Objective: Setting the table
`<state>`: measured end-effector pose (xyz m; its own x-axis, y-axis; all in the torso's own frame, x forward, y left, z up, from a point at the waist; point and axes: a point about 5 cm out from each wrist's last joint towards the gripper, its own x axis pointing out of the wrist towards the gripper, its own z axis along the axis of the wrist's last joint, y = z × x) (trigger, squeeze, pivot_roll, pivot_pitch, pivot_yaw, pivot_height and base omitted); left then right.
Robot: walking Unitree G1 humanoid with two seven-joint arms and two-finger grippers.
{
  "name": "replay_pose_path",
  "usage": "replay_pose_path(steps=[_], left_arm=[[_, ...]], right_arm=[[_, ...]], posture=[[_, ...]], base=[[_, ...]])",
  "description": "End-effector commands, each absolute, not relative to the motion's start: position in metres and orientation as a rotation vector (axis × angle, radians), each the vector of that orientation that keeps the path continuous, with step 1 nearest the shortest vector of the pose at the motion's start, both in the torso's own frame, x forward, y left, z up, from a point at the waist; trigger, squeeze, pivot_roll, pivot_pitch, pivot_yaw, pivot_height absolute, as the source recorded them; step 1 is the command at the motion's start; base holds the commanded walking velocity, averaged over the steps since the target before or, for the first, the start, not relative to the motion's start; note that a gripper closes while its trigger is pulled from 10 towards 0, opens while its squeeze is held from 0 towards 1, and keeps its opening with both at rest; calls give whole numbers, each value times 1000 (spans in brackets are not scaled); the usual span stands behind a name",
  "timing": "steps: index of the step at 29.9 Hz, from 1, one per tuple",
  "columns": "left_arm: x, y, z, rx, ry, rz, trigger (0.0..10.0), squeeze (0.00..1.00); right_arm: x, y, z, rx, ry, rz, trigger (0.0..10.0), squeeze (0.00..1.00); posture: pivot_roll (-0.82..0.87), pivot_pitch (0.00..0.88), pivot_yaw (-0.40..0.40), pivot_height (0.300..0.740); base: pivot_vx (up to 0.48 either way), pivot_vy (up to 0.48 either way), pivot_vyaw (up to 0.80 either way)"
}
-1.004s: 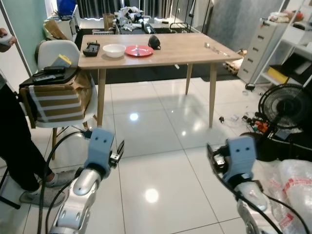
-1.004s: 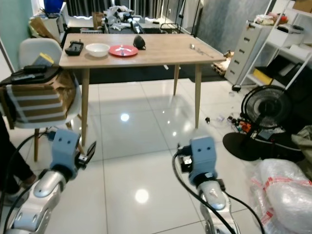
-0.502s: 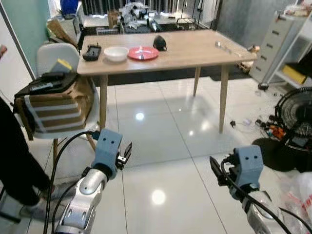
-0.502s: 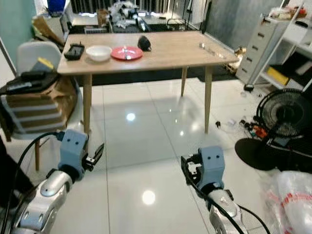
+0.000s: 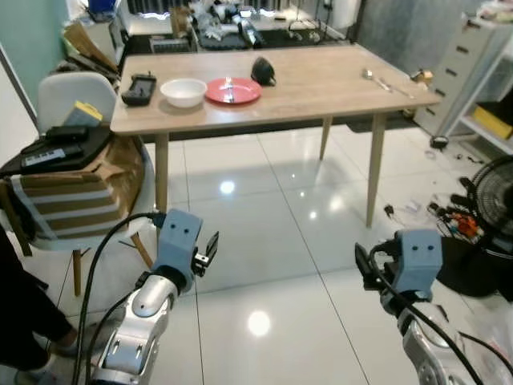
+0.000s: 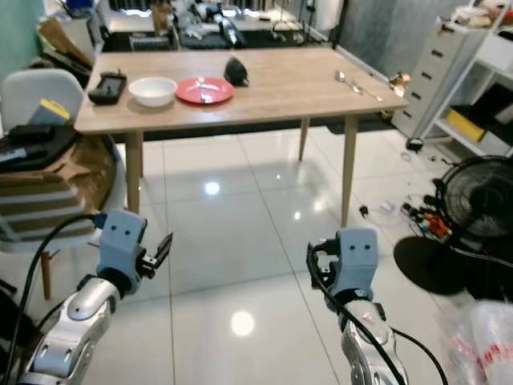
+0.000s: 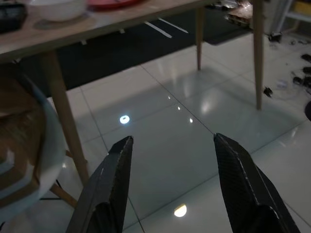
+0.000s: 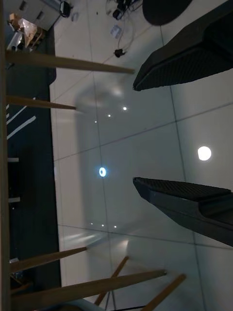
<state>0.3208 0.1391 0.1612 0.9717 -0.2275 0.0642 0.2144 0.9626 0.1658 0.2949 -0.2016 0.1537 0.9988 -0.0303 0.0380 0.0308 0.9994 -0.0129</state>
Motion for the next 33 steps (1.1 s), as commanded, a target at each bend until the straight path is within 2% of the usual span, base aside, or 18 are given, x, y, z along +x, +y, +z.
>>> replay_pose_path(steps=[1,9,26,33], left_arm=[[319,142,155,159,-52,-216,10000,0],[319,142,156,161,-54,-216,10000,0],[319,139,157,161,-57,-228,10000,0],[320,140,158,163,-59,-226,10000,0]], right_arm=[[294,-201,148,11,-6,-52,10000,0],[296,-204,146,46,10,-125,10000,0],[298,-204,148,80,0,-147,10000,0],[299,-203,149,88,-7,-146,10000,0]], posture=[[21,119,55,740],[26,116,56,740],[32,107,62,740],[33,105,63,740]], base=[[480,0,0],[480,0,0],[480,0,0],[480,0,-753]])
